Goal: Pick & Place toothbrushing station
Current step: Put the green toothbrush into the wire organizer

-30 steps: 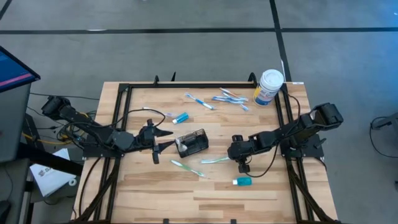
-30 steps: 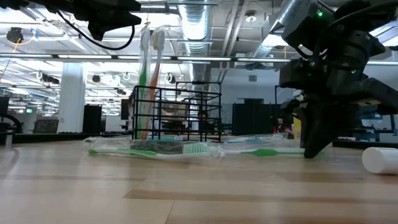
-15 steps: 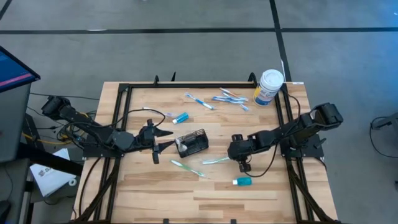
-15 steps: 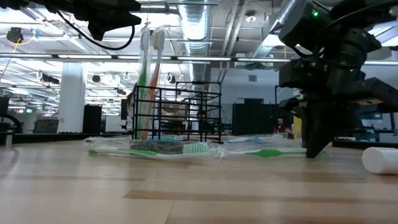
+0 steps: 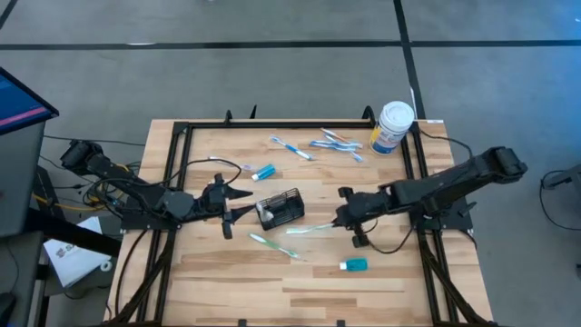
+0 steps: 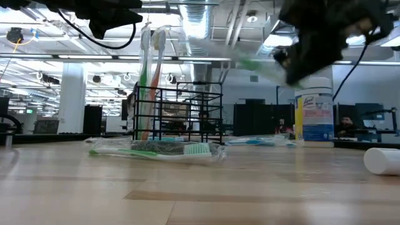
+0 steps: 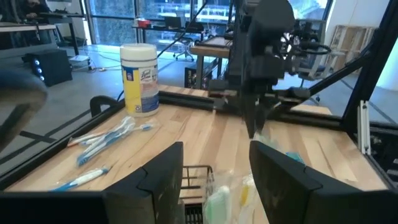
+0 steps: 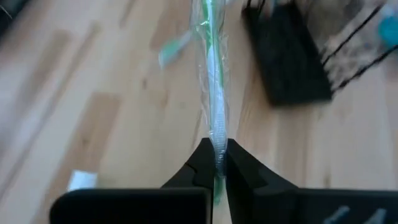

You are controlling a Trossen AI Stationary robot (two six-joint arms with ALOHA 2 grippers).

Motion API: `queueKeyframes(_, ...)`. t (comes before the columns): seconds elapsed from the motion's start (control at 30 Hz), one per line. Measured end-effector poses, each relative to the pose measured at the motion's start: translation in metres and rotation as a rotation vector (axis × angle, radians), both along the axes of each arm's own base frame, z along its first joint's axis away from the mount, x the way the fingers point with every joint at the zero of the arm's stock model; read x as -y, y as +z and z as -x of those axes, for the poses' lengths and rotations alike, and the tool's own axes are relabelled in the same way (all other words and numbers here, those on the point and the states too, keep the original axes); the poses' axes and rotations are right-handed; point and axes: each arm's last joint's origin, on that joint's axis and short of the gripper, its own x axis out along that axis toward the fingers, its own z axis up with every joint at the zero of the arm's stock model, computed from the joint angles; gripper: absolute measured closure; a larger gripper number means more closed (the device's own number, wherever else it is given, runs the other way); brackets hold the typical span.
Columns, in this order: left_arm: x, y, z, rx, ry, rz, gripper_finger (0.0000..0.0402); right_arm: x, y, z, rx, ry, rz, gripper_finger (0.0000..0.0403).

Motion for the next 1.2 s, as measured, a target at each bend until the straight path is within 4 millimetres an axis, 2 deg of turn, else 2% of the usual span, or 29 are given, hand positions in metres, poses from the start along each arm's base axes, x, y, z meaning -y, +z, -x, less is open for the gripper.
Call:
queueKeyframes(0.17, 0.000, 0.002, 0.000, 0.018, 0.000, 0.004, 0.0225, 0.002, 0.029, 0.006, 0.184, 0.008, -0.032, 0.0397)
queueKeyframes(0.33, 0.001, 0.007, -0.002, 0.066, -0.020, -0.019, 0.0225, 0.002, 0.044, 0.006, 0.316, 0.004, -0.037, 0.0397)
queueKeyframes(0.5, 0.005, 0.014, -0.007, 0.147, -0.080, -0.075, 0.0225, 0.005, 0.051, 0.002, 0.394, -0.003, -0.030, 0.0397)
queueKeyframes(0.97, 0.014, 0.019, -0.026, 0.276, -0.066, -0.177, 0.0225, 0.018, 0.066, -0.005, 0.561, -0.056, -0.043, 0.0397)
queueKeyframes(1.2, 0.012, 0.026, -0.052, 0.279, -0.053, -0.191, 0.0225, 0.018, 0.070, -0.006, 0.600, -0.049, -0.036, 0.0397)
